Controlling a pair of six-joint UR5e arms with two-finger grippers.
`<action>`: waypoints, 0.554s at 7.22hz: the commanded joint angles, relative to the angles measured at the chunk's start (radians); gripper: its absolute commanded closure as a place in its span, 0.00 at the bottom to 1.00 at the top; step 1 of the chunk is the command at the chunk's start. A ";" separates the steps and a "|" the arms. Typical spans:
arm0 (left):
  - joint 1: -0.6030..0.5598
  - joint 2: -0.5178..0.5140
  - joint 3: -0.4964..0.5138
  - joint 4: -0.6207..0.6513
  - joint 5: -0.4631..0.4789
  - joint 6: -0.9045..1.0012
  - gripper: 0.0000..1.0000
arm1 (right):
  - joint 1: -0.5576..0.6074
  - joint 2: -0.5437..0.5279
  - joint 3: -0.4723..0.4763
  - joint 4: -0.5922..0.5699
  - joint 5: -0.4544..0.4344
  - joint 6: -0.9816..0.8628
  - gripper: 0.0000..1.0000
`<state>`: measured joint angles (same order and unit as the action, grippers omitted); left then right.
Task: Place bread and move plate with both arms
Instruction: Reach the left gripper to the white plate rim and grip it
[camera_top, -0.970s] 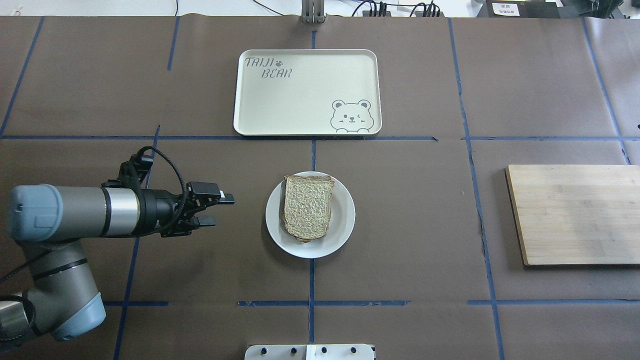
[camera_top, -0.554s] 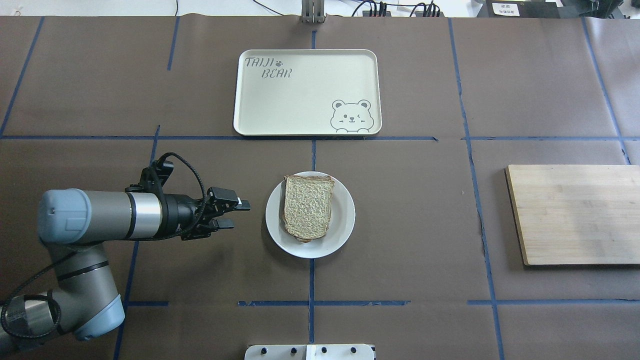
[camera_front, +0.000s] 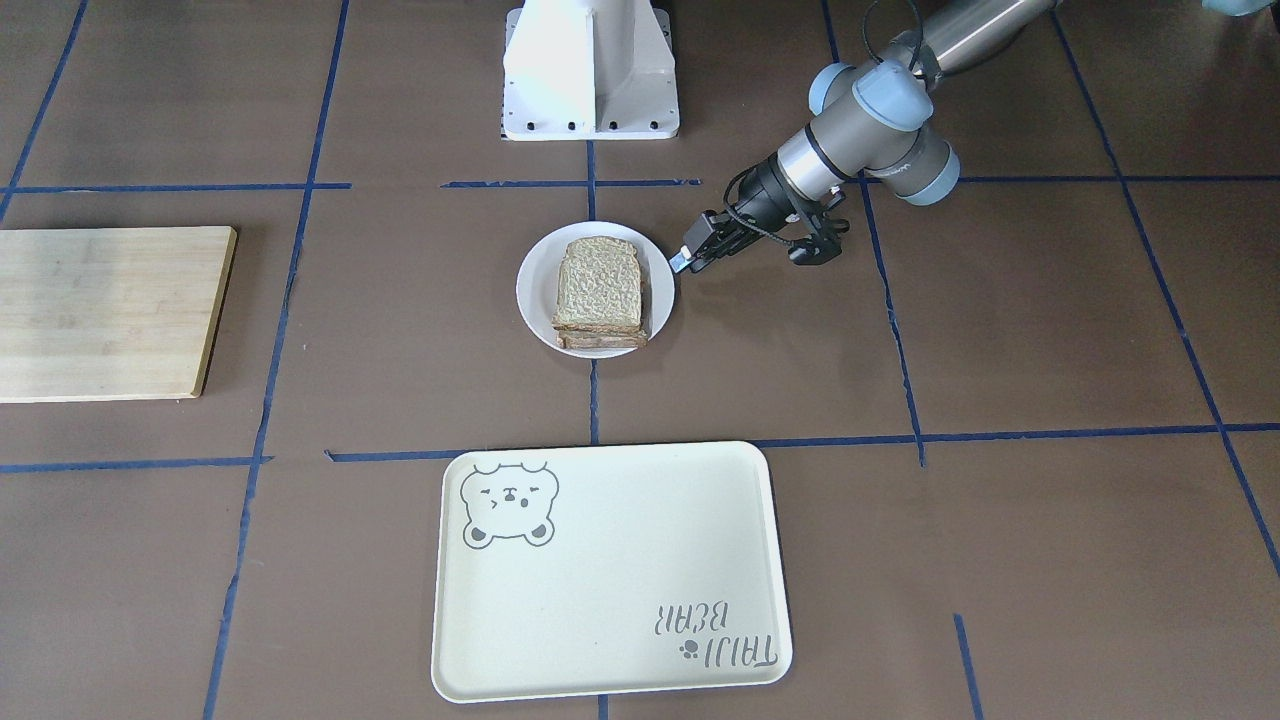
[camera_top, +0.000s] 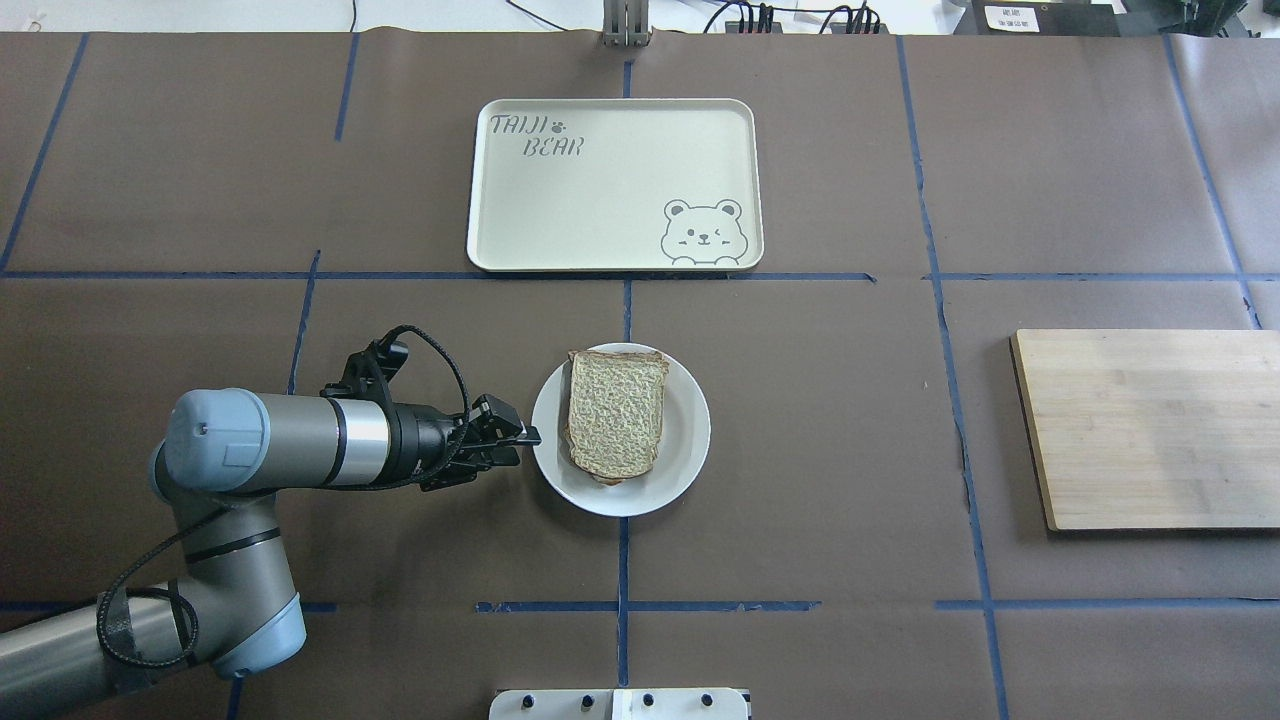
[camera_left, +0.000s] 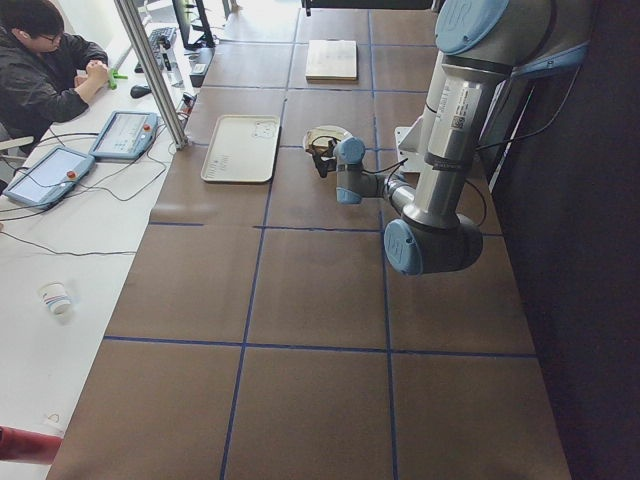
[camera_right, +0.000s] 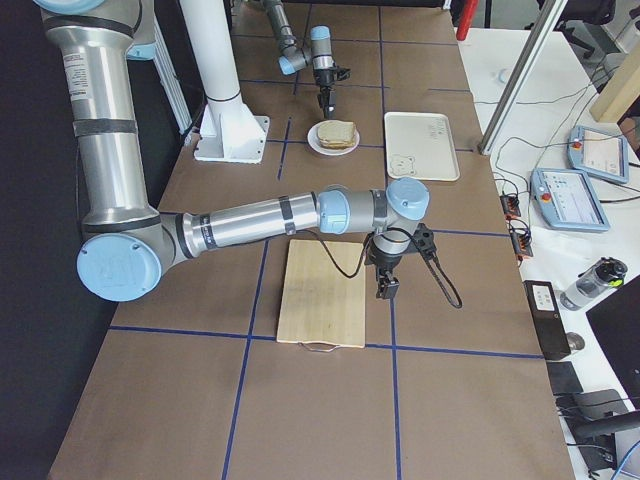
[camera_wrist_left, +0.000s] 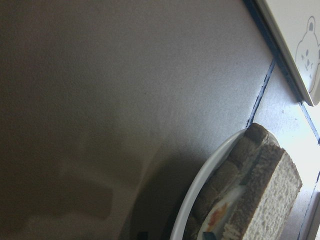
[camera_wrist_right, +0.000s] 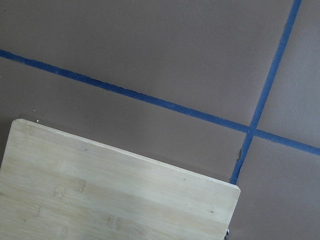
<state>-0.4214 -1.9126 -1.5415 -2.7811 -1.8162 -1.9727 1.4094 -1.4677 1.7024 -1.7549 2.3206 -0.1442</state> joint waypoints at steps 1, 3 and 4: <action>0.015 -0.020 0.021 0.000 0.002 0.002 0.54 | 0.000 -0.002 -0.001 0.000 0.000 0.000 0.00; 0.018 -0.039 0.035 0.000 0.002 0.002 0.55 | 0.006 -0.003 -0.001 0.000 0.000 0.000 0.00; 0.018 -0.048 0.043 0.000 0.002 0.002 0.55 | 0.008 -0.003 -0.001 0.000 0.000 0.000 0.00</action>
<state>-0.4046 -1.9494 -1.5081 -2.7811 -1.8148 -1.9712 1.4150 -1.4705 1.7012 -1.7549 2.3209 -0.1442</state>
